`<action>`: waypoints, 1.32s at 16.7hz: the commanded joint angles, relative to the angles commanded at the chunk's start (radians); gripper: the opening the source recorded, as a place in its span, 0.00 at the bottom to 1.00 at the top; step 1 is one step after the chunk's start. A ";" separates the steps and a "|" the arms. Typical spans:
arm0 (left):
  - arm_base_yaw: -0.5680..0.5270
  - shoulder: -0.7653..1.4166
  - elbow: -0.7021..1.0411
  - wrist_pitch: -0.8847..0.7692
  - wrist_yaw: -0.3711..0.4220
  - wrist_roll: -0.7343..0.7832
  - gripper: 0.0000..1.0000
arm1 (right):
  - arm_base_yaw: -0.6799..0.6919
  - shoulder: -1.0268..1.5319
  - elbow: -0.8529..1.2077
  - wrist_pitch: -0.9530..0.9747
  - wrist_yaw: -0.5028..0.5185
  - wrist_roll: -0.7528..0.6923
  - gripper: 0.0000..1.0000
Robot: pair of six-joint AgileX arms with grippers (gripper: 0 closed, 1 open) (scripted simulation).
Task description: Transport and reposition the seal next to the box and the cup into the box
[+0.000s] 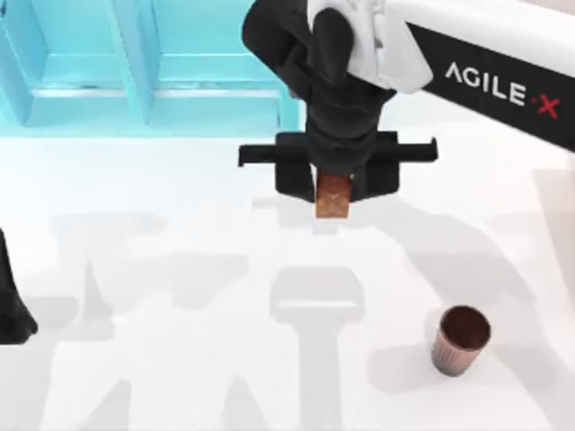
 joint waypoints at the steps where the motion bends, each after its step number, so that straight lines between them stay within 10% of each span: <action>1: 0.000 0.000 0.000 0.000 0.000 0.000 1.00 | 0.000 0.000 0.000 0.000 0.000 0.000 0.00; 22: 0.000 0.000 0.000 0.000 0.000 0.000 1.00 | -0.522 -0.380 -0.470 0.128 -0.094 -0.524 0.00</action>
